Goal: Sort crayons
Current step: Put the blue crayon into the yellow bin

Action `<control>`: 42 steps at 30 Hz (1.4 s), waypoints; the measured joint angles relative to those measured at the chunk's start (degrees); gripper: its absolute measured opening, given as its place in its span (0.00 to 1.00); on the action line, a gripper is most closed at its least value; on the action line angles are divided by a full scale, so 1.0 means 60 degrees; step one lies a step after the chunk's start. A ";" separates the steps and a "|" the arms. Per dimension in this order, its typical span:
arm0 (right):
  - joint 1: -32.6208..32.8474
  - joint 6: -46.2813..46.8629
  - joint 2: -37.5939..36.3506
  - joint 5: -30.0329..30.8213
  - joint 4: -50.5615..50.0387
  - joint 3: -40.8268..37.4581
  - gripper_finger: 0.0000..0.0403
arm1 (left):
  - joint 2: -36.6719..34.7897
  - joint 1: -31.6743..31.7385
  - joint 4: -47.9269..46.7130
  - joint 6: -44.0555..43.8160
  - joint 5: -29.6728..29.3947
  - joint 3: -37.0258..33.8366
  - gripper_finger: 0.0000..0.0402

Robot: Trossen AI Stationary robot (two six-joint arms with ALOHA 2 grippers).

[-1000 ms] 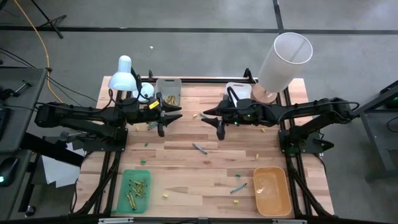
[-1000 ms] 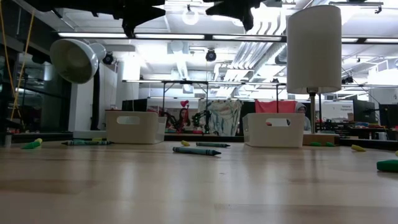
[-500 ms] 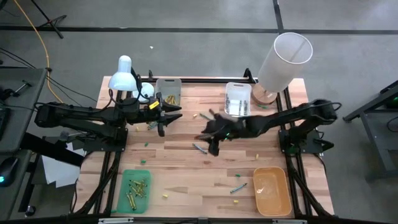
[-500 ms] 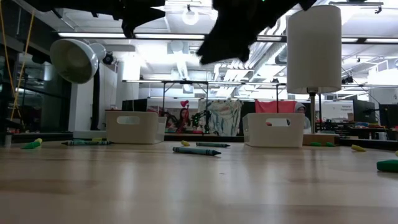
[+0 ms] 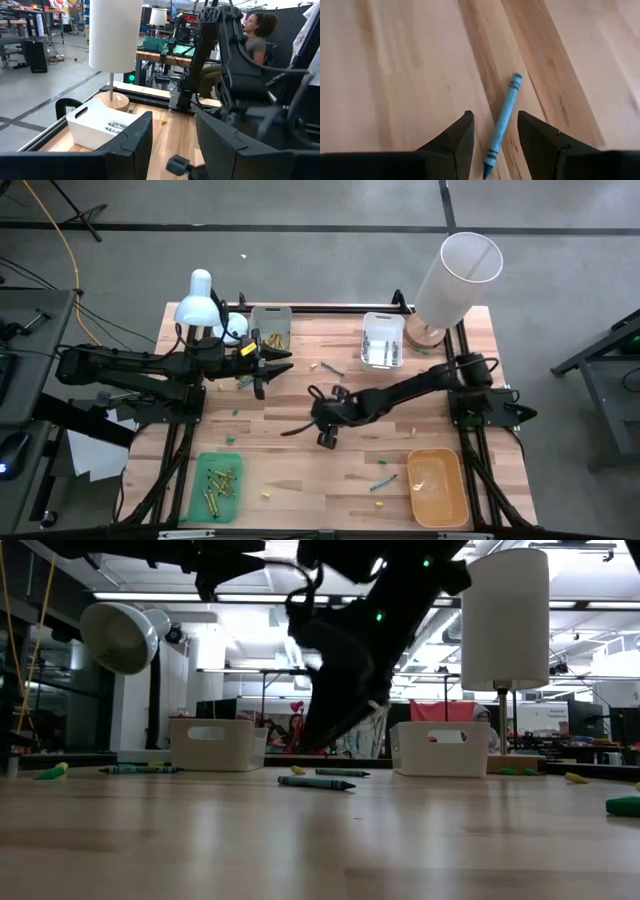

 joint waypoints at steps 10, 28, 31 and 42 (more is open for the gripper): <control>0.0015 0.1994 0.0838 0.0532 -0.0508 0.0217 0.36 | 0.0000 0.0000 -0.0021 0.0014 0.0003 0.0000 0.35; 0.0219 0.2903 0.0883 0.0879 -0.1242 0.0220 0.03 | -0.0120 0.0000 0.0036 0.0018 -0.0117 0.0000 0.35; 0.0155 0.2422 0.0520 0.0728 -0.1729 0.0172 0.04 | -0.0313 0.0000 0.0034 0.0113 -0.0153 0.0000 0.35; -0.0005 0.1737 -0.3377 0.1451 -0.1742 -0.2888 0.01 | -0.1379 0.0010 -0.0037 0.0710 -0.1176 -0.0004 0.35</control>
